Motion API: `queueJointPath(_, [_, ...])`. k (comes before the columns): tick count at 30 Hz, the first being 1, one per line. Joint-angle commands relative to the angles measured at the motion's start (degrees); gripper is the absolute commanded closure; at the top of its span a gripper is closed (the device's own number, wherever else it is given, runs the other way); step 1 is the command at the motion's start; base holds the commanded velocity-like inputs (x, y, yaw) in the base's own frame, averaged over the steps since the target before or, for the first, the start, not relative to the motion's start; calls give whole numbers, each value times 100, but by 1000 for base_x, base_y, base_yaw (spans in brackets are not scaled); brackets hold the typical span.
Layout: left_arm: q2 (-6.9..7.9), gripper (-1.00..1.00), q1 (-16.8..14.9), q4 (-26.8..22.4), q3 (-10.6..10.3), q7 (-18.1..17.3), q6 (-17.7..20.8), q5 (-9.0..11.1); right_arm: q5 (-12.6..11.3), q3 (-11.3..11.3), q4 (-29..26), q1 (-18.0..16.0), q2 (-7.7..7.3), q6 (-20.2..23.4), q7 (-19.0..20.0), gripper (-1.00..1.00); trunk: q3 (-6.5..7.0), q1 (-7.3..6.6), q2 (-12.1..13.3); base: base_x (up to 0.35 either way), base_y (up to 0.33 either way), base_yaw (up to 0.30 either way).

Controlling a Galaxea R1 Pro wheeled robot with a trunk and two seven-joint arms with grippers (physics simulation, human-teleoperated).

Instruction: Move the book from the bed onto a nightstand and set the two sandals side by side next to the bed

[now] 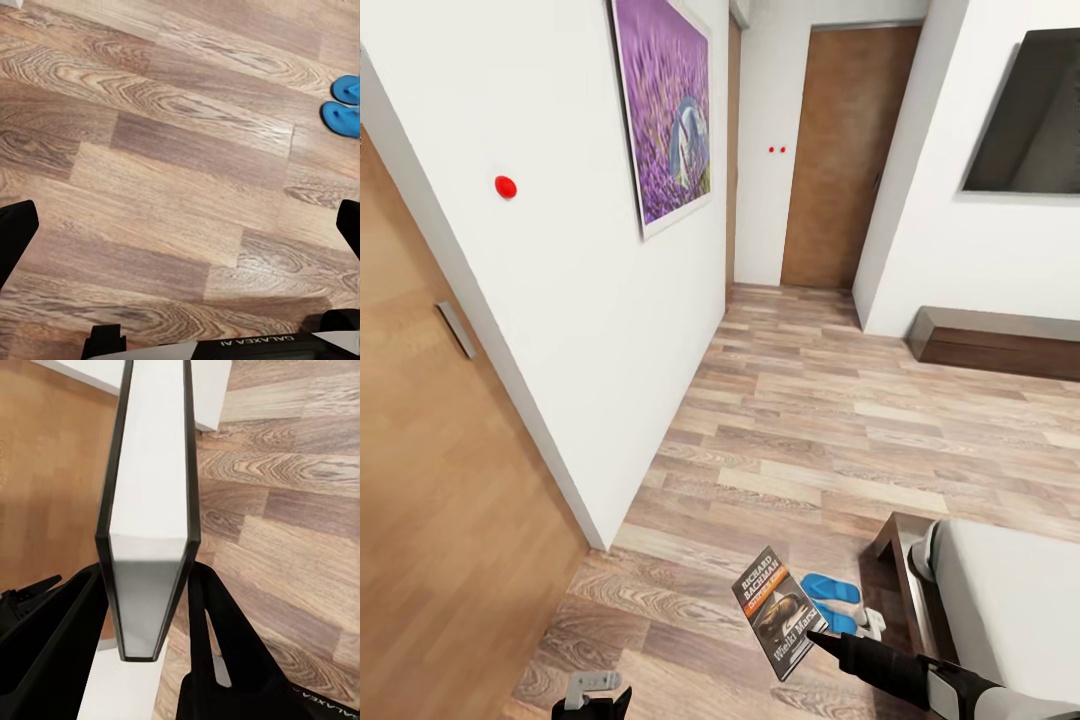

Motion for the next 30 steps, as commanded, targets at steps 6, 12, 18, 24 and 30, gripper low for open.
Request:
queueJointPath(6, [1, -100, -5, 9, 51, -25, -14, -33, -60, 47, 21, -9, -7, 13, 29, 100, 48, 2, -8, 0, 0, 0])
queueJointPath(12, [1, -100, -5, 10, 46, -25, -15, -33, -60, 47, 20, -9, -69, 13, 34, 100, 104, 2, -8, 0, 0, 0])
queueJointPath(18, [-6, -100, -5, 10, 49, -32, -12, -32, -60, 47, 22, -9, -77, 13, 30, 100, 159, 2, -8, 0, 0, 0])
queueJointPath(24, [-38, -100, 0, 10, 49, -32, -8, -27, -60, 47, 21, -9, -78, 13, 29, 100, 215, 2, -8, 0, 0, 0])
queueJointPath(30, [-87, -100, 43, 10, 52, -26, -8, -24, -60, 47, 21, -9, -78, 13, 30, 100, 271, 2, -8, 0, 0, 0])
